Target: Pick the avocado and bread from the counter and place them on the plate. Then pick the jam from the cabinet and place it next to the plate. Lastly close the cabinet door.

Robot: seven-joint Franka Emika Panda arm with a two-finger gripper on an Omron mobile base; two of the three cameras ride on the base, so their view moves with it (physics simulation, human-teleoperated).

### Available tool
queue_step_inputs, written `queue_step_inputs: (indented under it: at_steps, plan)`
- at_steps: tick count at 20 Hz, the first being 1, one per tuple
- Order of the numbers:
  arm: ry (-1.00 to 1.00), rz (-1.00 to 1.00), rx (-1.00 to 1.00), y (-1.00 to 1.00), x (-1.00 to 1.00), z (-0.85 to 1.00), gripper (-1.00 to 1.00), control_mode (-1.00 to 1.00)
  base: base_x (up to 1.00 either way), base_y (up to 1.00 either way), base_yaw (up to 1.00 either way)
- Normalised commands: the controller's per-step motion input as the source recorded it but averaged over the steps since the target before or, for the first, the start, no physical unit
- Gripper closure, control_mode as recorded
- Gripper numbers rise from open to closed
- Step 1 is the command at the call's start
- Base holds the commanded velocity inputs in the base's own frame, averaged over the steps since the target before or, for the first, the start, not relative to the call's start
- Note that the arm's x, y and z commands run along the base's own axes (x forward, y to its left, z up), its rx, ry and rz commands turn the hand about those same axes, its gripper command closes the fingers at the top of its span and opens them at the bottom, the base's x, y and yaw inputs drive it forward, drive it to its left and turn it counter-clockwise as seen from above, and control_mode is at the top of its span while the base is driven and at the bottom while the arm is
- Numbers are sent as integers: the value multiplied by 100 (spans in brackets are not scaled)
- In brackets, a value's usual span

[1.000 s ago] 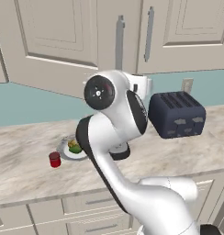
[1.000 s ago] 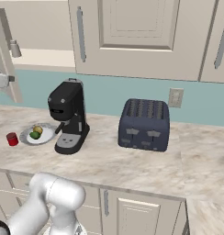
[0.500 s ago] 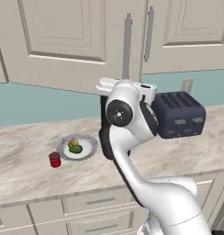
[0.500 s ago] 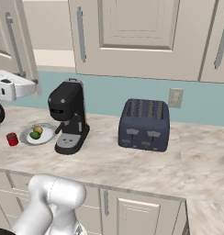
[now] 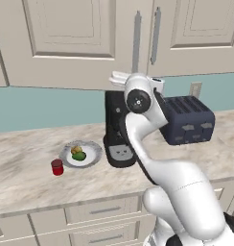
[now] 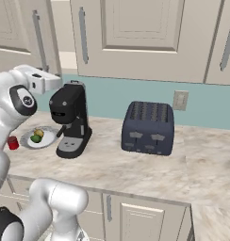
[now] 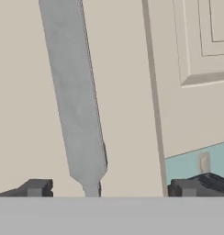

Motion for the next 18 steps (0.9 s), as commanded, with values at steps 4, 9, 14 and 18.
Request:
queue_step_inputs:
  at_steps: [4, 9, 14, 18]
  plan:
    - [0, 0, 17, -22, 100, -12, -100, -100, 0, 0, 0]
    - [1, 0, 16, -23, 100, -22, -100, -100, 0, 0, 0]
    - [5, 1, 7, -19, 100, -52, -100, -100, 0, 0, 0]
    - [3, 13, 1, -62, 100, -79, -100, -100, 0, 0, 0]
